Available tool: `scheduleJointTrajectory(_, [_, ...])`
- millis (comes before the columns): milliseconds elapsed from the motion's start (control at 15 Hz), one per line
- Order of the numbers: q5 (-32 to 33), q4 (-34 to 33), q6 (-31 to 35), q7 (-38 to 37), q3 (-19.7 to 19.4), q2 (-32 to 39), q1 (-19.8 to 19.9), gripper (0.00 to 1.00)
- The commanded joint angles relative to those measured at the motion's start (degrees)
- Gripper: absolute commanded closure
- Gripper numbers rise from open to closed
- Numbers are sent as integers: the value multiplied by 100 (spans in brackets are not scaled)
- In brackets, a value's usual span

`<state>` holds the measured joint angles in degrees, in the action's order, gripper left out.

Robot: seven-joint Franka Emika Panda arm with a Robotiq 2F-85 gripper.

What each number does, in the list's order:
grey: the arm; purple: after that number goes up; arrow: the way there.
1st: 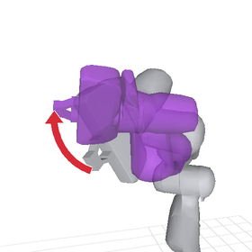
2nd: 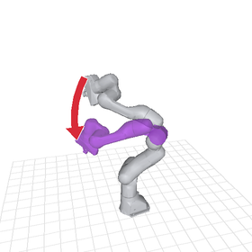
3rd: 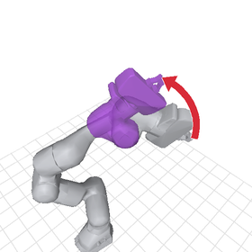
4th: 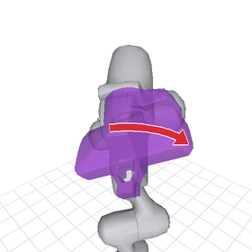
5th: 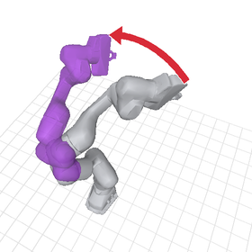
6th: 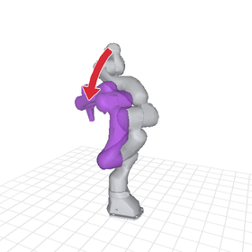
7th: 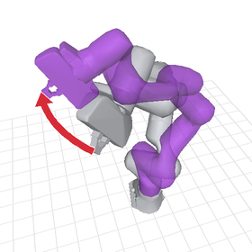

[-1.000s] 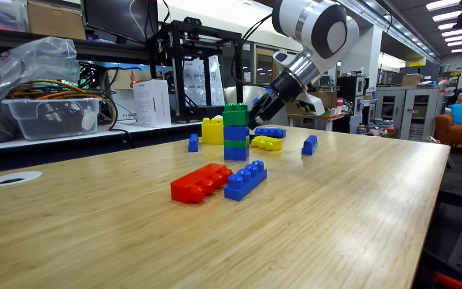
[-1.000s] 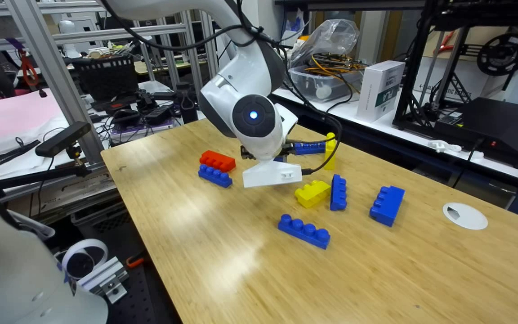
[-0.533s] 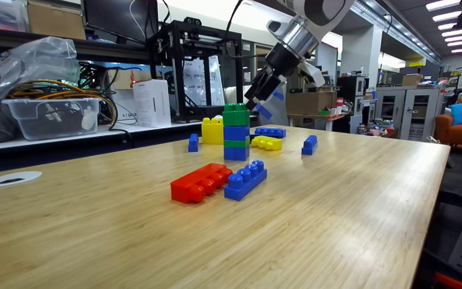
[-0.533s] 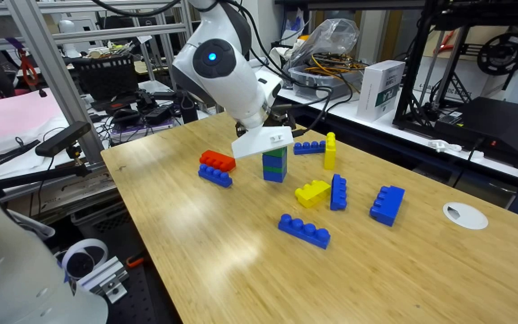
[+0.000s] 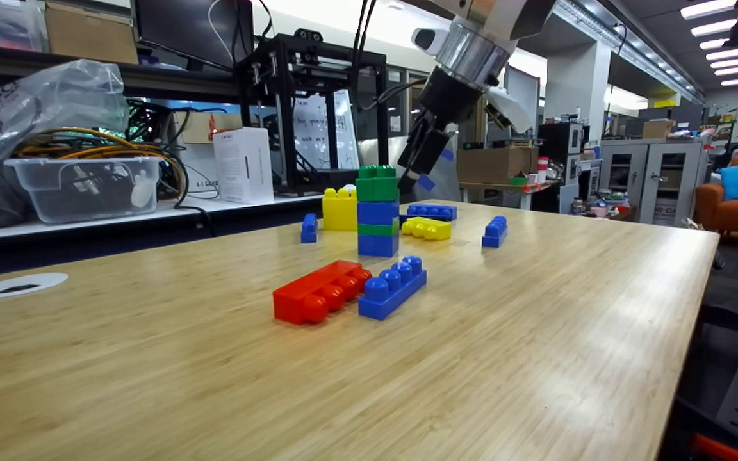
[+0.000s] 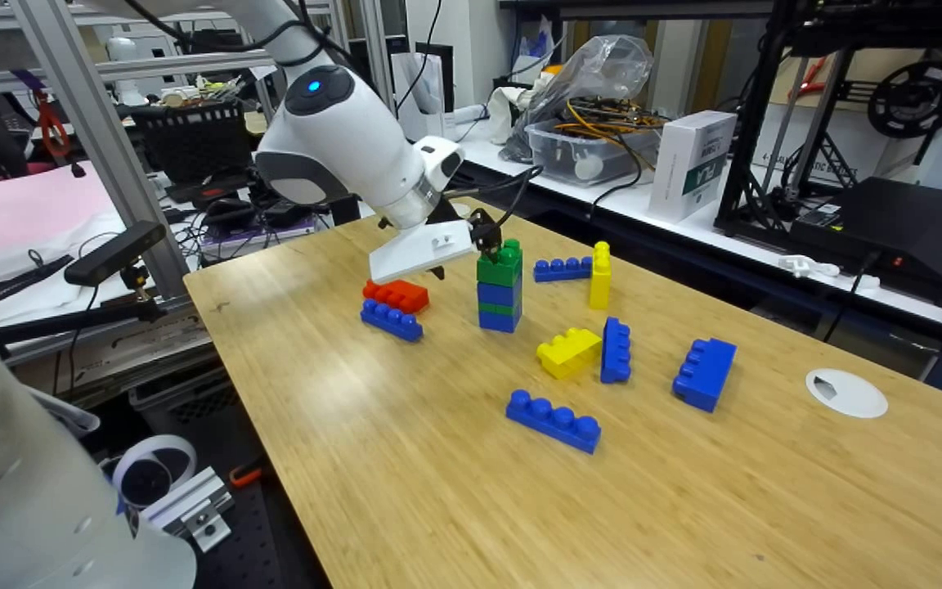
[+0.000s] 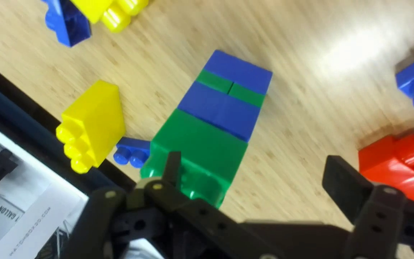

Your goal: Put the green blocks on top of the stack

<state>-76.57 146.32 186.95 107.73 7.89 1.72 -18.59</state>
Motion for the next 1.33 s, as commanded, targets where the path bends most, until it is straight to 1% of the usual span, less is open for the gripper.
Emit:
scheduleJointTrajectory(0, [450, 339, 326, -865, -104, 259, -104, 0])
scheduleJointTrajectory(67, [462, 426, 380, -1025, -171, 349, -158, 0])
scheduleJointTrajectory(133, [1138, 686, 388, -1839, 82, 368, 174, 0])
scheduleJointTrajectory(200, [1379, 813, 359, -2176, 45, 427, 206, 0])
scheduleJointTrajectory(333, [2175, 1148, 303, -3111, -44, 534, 319, 0])
scheduleJointTrajectory(400, [1512, 1120, 167, -2643, -637, 550, -296, 0])
scheduleJointTrajectory(467, [1586, 1247, 138, -2849, -795, 623, -400, 0])
scheduleJointTrajectory(600, [1409, 1265, 100, -2889, -1229, 865, -758, 0])
scheduleJointTrajectory(733, [1318, 1324, 40, -3090, -1643, 974, -1153, 0])
scheduleJointTrajectory(1067, [1186, 1321, 1, -3622, -2488, 1036, -2085, 0])
scheduleJointTrajectory(1267, [1300, 1284, -203, -4043, -3068, 1155, -2608, 0])
